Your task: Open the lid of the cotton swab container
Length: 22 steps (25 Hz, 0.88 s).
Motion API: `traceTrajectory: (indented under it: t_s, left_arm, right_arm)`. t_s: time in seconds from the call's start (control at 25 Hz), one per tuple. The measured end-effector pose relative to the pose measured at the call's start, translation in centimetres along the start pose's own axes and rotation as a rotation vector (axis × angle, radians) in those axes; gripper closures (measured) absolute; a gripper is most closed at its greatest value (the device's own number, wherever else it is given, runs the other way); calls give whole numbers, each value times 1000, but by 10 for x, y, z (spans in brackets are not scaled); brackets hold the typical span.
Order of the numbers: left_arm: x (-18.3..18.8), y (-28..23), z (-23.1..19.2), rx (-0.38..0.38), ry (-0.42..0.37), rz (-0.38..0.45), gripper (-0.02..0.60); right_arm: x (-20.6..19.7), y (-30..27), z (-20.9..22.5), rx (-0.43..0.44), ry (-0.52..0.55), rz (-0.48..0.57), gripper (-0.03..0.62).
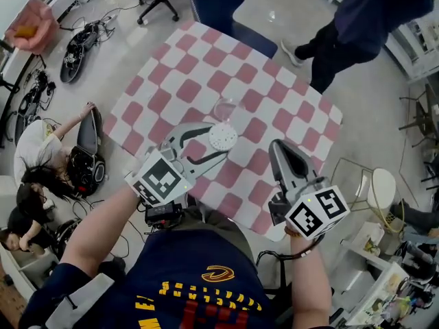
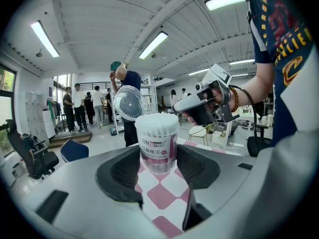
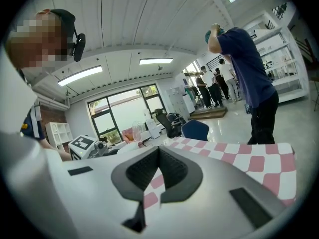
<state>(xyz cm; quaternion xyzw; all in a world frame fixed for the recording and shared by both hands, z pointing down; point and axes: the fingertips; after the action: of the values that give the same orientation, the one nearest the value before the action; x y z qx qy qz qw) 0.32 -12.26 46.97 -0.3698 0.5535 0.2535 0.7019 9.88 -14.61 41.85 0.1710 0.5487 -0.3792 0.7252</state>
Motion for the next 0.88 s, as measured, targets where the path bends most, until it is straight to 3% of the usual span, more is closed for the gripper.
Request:
traceTrajectory:
  t_s: [0.88]
  left_arm:
    - [-2,-1,4,-11,-4,-2,347]
  right_arm:
    - [-4,1,-8,20,23,-12,583]
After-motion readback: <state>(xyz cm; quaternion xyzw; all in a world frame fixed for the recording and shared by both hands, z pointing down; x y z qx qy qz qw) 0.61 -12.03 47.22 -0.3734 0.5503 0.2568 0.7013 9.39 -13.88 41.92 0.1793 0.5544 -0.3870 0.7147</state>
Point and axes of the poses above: the fingertips, and each gripper's own axes: y backward along the fingers, z to its right, x out of its top, and after that the axes turned 5 degrees about z, right-handed
